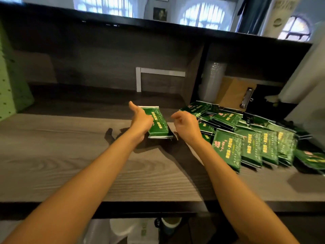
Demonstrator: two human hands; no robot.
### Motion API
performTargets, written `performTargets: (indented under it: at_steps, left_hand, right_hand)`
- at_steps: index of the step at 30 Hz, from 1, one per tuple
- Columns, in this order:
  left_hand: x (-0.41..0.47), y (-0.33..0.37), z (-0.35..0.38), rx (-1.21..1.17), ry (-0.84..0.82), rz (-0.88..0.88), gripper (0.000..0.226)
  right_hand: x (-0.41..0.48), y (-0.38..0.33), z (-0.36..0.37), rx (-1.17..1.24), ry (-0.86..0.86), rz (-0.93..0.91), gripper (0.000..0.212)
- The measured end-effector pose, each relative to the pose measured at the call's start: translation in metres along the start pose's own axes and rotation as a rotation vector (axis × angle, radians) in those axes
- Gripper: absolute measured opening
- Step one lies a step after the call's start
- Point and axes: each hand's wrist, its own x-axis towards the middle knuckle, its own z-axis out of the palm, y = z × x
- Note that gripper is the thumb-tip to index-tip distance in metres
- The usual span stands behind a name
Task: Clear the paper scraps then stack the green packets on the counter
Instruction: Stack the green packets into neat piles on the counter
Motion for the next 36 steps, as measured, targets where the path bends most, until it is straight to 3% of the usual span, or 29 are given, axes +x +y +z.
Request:
performTargets:
  at_steps: [3,5,8,13,16,20,26,31,36]
  left_hand:
    - [0.003,-0.009,-0.003,-0.013,0.054,0.035,0.07]
    - [0.01,-0.019,-0.004,0.022,0.068,0.051,0.051]
    - [0.026,-0.027,-0.006,0.057,0.084,0.077,0.028]
    - [0.039,-0.03,-0.007,0.051,0.046,0.019,0.024]
    - [0.041,-0.028,-0.008,0.031,0.018,0.001,0.026]
    - [0.042,-0.027,-0.01,0.035,0.023,-0.001,0.026]
    - [0.039,-0.021,-0.013,-0.08,0.002,-0.11,0.026]
    - [0.034,-0.019,-0.018,-0.304,0.003,-0.176,0.032]
    - [0.032,-0.017,-0.029,-0.373,-0.037,-0.234,0.033]
  right_hand:
    - [0.004,0.013,-0.003,-0.274,0.088,-0.045,0.035]
    - [0.009,0.018,-0.001,-0.426,-0.005,0.061,0.041]
    - [0.019,0.015,0.005,-0.531,-0.143,0.157,0.032]
    - [0.032,0.022,0.017,-0.659,-0.308,0.233,0.051]
    - [0.032,0.023,0.013,-0.72,-0.277,0.202,0.05]
    - [0.024,0.013,0.006,-0.633,-0.116,0.013,0.036]
    - [0.014,-0.012,0.011,-0.391,0.01,-0.231,0.044]
    - [0.0,-0.026,0.014,-0.311,-0.117,-0.47,0.044]
    - [-0.005,-0.035,0.016,-0.096,-0.138,-0.461,0.035]
